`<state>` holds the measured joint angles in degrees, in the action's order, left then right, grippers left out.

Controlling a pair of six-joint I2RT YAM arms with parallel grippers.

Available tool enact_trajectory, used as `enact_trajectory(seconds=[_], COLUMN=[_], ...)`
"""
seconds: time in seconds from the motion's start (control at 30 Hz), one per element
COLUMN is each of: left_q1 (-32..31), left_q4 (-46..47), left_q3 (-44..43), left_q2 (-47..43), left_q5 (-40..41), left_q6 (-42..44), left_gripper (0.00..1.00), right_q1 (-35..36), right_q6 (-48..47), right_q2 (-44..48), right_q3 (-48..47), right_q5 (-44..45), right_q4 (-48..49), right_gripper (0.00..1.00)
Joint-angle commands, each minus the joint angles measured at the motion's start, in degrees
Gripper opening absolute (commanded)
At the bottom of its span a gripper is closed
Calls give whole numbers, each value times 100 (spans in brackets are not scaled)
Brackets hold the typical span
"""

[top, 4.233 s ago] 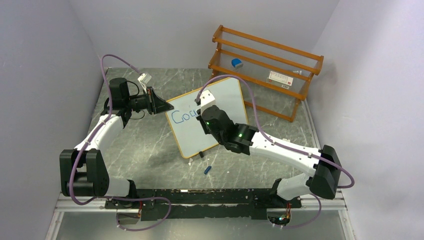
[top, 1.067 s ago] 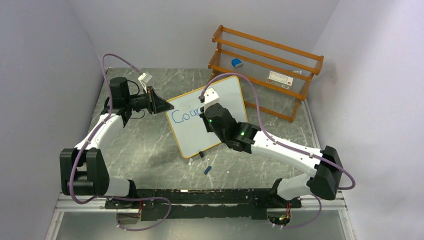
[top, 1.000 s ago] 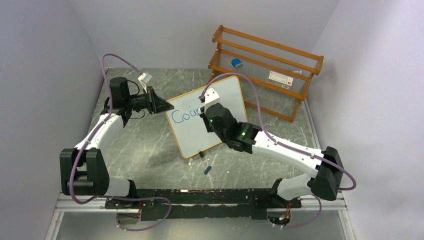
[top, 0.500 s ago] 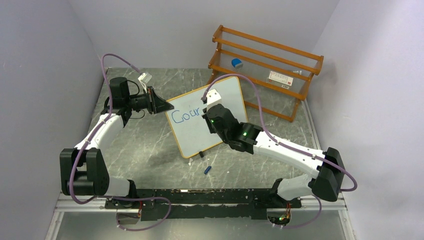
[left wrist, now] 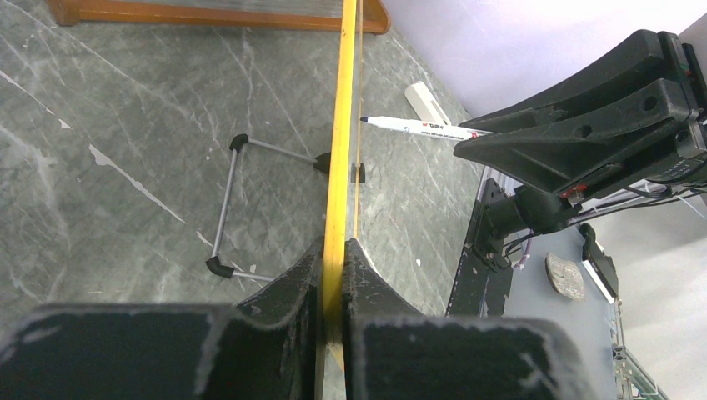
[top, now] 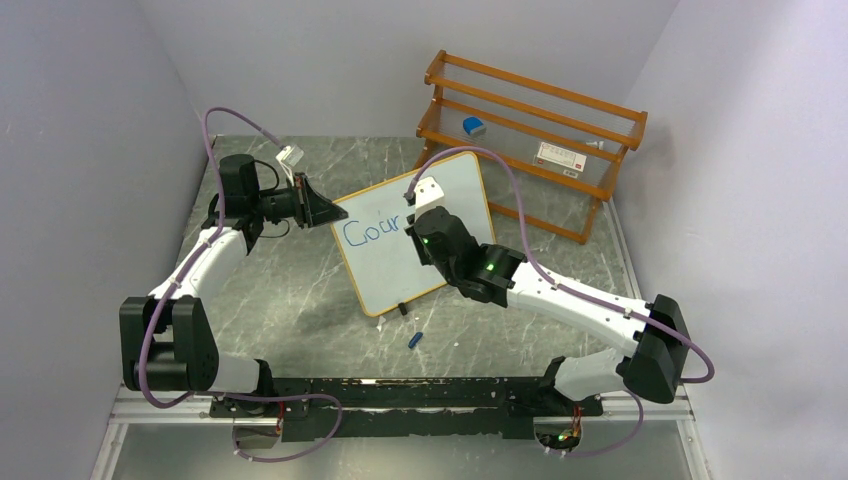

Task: Write a sentence on the whiteboard

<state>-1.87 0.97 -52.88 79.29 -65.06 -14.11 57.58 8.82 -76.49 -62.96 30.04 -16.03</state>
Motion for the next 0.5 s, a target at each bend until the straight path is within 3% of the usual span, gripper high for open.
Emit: enact_trajectory(seconds=[0.0, 0.47], left_q1=[-165, -165], left_q4=[-330, -308], left_q3=[-12, -3], left_q2=[148, 140], left_q5=[38, 23], left_q6=[199, 183], left_gripper=[5, 5], right_q1=[-51, -81], right_q6=[43, 68], right_q2=[61, -92], right_q3=[56, 38], right_q5=[59, 50], right_q4=[195, 283], right_gripper=[0, 0])
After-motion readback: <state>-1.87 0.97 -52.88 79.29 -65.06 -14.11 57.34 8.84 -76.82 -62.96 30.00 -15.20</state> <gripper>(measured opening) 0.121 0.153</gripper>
